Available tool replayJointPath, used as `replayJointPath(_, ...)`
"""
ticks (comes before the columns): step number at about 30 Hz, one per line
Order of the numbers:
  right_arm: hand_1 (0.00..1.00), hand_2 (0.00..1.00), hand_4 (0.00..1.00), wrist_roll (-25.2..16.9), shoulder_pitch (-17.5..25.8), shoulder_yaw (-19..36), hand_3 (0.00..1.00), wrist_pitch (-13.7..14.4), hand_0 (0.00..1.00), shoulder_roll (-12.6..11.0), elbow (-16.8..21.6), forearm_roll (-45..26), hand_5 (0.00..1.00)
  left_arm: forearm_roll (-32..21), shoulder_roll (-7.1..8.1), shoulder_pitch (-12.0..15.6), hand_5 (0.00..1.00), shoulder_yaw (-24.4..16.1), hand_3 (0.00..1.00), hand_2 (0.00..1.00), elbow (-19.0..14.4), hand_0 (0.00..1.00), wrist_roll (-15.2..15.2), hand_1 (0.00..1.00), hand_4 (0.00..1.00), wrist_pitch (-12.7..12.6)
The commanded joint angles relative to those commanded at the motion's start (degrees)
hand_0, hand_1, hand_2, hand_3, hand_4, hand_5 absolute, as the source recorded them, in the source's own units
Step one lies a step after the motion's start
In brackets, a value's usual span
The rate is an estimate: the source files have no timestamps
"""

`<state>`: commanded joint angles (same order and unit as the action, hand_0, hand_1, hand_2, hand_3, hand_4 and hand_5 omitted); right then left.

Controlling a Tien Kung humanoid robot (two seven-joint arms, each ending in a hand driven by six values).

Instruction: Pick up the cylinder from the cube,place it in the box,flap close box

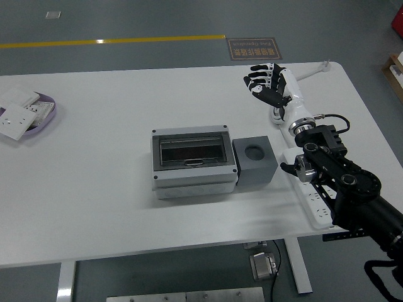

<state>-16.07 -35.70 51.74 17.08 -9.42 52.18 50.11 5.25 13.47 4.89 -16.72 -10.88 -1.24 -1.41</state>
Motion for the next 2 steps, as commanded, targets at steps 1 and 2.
replayJointPath(1,0.514,0.519,0.73,-0.08,-0.08,-0.21,0.502,0.01,0.556,0.04,-0.4,-0.25,0.097,0.01,0.02,-0.02,0.253,-0.02,0.668,0.625,0.01,0.629,0.01,0.647,0.722,0.0)
replayJointPath(2,0.514,0.519,0.73,-0.18,-0.13,-0.5,0.502,0.02,0.556,0.07,-0.86,-0.54,0.097,0.02,0.02,-0.06,0.253,-0.06,0.668,0.625,0.01,0.629,0.01,0.647,0.722,0.0)
